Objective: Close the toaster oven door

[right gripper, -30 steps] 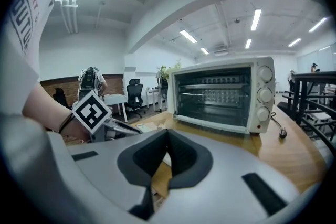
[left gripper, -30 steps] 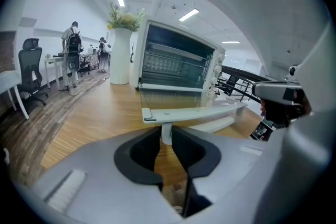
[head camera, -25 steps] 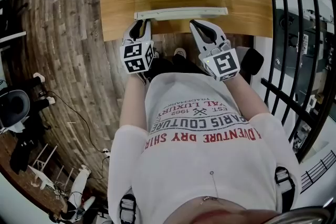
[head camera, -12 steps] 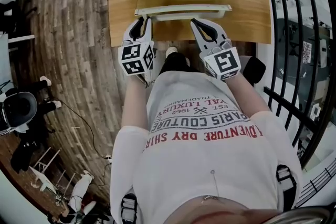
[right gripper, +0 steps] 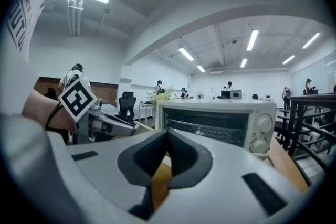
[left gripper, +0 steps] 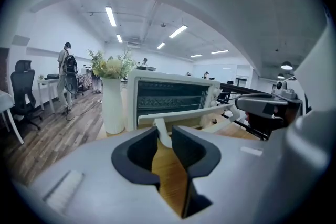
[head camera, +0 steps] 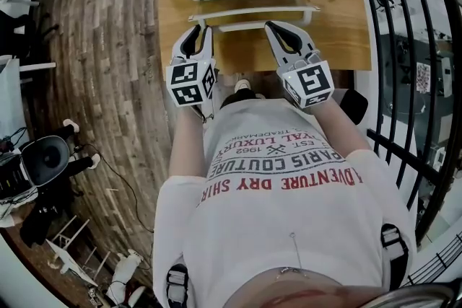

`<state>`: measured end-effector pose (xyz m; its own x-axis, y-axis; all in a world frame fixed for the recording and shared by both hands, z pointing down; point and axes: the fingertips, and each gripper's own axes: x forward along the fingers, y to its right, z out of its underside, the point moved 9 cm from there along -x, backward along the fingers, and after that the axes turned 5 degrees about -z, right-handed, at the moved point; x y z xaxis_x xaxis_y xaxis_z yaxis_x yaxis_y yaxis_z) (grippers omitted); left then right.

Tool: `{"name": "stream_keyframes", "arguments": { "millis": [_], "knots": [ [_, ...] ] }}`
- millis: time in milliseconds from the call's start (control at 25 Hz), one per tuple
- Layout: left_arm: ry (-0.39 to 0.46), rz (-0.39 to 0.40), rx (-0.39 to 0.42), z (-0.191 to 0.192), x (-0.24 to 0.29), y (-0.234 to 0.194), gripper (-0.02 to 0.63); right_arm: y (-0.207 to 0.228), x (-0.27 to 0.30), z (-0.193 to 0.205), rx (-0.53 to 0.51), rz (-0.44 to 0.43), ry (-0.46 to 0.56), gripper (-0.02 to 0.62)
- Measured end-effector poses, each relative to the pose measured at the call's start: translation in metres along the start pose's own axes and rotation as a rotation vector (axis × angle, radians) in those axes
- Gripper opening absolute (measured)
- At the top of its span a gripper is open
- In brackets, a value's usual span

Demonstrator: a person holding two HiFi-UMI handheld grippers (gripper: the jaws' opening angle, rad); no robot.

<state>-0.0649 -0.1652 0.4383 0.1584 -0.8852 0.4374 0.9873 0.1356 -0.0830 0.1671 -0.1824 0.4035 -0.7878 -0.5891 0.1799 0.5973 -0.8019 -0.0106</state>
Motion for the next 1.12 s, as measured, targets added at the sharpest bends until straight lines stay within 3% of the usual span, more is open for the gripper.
{"name": "stream_keyframes", "arguments": {
  "millis": [440,1120],
  "knots": [
    [0.083,0.011,0.011,-0.054,0.027,-0.016,0.084,0.018,0.021,-0.023,-0.021,0.049,0.017,-0.011],
    [0.096,0.010,-0.001,-0.093,0.057,-0.028,0.088,0.041,0.033,-0.035,-0.039,0.109,0.025,-0.011]
  ]
}}
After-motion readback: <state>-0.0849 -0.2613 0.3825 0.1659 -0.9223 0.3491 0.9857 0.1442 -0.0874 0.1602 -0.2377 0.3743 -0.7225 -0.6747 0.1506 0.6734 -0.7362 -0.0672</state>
